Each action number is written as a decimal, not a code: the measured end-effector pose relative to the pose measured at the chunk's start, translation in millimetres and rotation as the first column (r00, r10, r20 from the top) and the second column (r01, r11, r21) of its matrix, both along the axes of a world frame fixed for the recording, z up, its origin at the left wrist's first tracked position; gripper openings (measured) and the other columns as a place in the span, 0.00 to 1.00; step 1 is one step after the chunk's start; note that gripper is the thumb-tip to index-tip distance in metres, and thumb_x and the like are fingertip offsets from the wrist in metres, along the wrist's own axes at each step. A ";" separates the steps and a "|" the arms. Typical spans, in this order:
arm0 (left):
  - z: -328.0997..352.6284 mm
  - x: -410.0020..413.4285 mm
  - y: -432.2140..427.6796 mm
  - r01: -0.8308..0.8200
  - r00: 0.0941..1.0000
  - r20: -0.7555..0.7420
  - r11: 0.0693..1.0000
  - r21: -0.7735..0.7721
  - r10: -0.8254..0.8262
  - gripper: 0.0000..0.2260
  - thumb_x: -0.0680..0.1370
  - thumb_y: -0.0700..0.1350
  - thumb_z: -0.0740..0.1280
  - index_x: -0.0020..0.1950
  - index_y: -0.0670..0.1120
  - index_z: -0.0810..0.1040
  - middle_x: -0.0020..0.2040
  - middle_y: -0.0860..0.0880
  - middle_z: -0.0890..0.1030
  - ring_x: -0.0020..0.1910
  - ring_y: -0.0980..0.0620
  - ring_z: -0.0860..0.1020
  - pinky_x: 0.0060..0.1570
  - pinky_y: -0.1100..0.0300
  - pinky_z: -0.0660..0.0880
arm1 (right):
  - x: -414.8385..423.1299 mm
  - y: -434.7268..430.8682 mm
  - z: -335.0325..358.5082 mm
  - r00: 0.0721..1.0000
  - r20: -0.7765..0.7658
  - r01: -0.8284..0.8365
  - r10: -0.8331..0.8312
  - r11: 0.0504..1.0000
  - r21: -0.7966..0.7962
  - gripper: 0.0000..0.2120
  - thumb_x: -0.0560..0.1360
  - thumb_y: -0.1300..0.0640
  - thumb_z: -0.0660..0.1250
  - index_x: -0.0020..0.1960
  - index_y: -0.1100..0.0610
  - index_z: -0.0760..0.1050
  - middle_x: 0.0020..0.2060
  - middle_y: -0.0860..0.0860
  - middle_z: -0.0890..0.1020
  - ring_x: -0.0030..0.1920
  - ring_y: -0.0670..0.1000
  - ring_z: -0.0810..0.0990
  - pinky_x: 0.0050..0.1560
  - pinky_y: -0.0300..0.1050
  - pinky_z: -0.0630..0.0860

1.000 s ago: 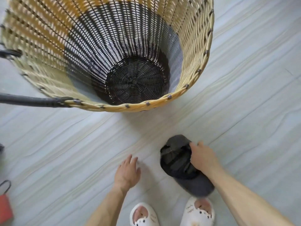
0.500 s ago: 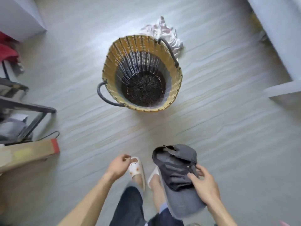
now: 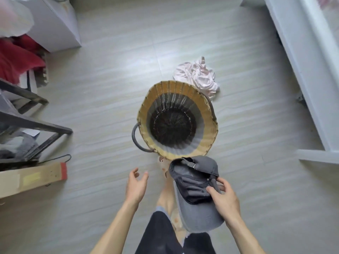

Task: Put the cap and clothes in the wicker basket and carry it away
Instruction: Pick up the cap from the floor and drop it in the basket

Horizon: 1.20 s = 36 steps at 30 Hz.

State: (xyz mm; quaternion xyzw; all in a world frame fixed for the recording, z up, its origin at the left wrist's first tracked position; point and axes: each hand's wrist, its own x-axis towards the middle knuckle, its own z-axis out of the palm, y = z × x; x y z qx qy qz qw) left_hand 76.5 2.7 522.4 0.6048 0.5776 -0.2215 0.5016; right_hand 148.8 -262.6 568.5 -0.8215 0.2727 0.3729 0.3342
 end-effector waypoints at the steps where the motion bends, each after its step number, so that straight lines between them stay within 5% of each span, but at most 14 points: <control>1: -3.8 16.0 8.8 -0.012 1.000 -0.011 1.000 0.018 0.012 0.30 0.75 0.58 0.66 0.74 0.51 0.62 0.72 0.45 0.69 0.68 0.42 0.71 0.66 0.46 0.69 | 15.0 10.4 -11.4 1.000 -0.010 -0.010 0.010 1.000 -0.021 0.23 0.68 0.47 0.70 0.63 0.46 0.75 0.56 0.50 0.83 0.58 0.54 0.80 0.59 0.50 0.73; 7: -48.6 99.3 63.0 -0.022 1.000 0.019 0.985 0.173 0.019 0.33 0.75 0.53 0.68 0.76 0.47 0.59 0.72 0.40 0.70 0.69 0.38 0.70 0.67 0.46 0.68 | 99.0 70.5 -75.8 0.994 -0.093 -0.061 0.049 0.990 -0.125 0.27 0.69 0.47 0.67 0.66 0.52 0.73 0.62 0.55 0.81 0.63 0.61 0.76 0.61 0.51 0.70; 10: -71.5 118.3 81.3 0.010 0.999 0.037 0.985 0.174 -0.017 0.12 0.77 0.52 0.62 0.57 0.47 0.74 0.51 0.43 0.84 0.52 0.39 0.82 0.58 0.47 0.76 | 130.0 94.7 -95.4 0.990 -0.102 -0.111 0.094 0.979 -0.172 0.27 0.69 0.46 0.67 0.66 0.53 0.72 0.62 0.56 0.81 0.64 0.61 0.75 0.63 0.51 0.70; 12: -80.1 124.9 88.9 -0.023 0.998 0.060 0.976 0.218 0.010 0.10 0.79 0.51 0.59 0.46 0.47 0.74 0.39 0.47 0.84 0.40 0.43 0.84 0.50 0.49 0.79 | 150.5 112.8 -102.0 0.985 -0.087 -0.161 0.147 0.969 -0.186 0.28 0.70 0.47 0.67 0.68 0.54 0.71 0.62 0.57 0.81 0.64 0.61 0.75 0.63 0.50 0.69; 17: -89.7 117.3 112.4 -0.192 0.981 0.074 0.934 0.300 0.178 0.11 0.81 0.50 0.58 0.51 0.45 0.75 0.41 0.47 0.83 0.34 0.49 0.84 0.46 0.52 0.80 | 180.2 153.1 -117.0 0.948 -0.078 -0.318 0.309 0.933 -0.166 0.28 0.71 0.48 0.67 0.70 0.55 0.69 0.64 0.57 0.79 0.65 0.61 0.75 0.62 0.48 0.69; 22: -88.9 86.7 134.2 -0.244 0.970 0.067 0.913 0.326 0.235 0.09 0.81 0.48 0.58 0.52 0.44 0.74 0.41 0.47 0.82 0.32 0.52 0.82 0.36 0.58 0.73 | 191.3 184.5 -137.1 0.950 -0.103 -0.296 0.296 0.955 0.018 0.32 0.68 0.47 0.70 0.70 0.51 0.69 0.65 0.53 0.78 0.65 0.58 0.76 0.66 0.51 0.69; 25: -82.1 72.3 136.3 -0.262 0.965 0.050 0.916 0.303 0.259 0.08 0.81 0.47 0.58 0.52 0.44 0.73 0.43 0.46 0.83 0.33 0.51 0.82 0.33 0.61 0.71 | 184.5 186.5 -149.2 0.935 -0.183 -0.291 0.304 0.952 0.093 0.38 0.64 0.45 0.68 0.73 0.50 0.66 0.65 0.52 0.77 0.63 0.57 0.77 0.65 0.54 0.72; 31: -71.8 62.7 116.7 -0.251 0.963 -0.050 0.946 0.203 0.266 0.08 0.80 0.48 0.58 0.55 0.47 0.71 0.52 0.42 0.83 0.49 0.40 0.81 0.52 0.51 0.75 | 169.7 165.2 -112.3 0.831 -0.140 -0.530 0.539 0.842 0.099 0.17 0.74 0.53 0.64 0.62 0.52 0.77 0.58 0.51 0.82 0.59 0.52 0.79 0.62 0.45 0.71; 36: -20.5 70.8 58.9 -0.277 0.948 -0.099 0.940 0.201 0.301 0.18 0.77 0.46 0.62 0.67 0.44 0.69 0.61 0.42 0.79 0.61 0.39 0.76 0.58 0.50 0.70 | 173.0 108.9 -39.8 0.884 -0.031 -0.445 0.466 0.860 0.248 0.08 0.75 0.57 0.67 0.50 0.46 0.80 0.49 0.44 0.84 0.53 0.44 0.81 0.54 0.39 0.72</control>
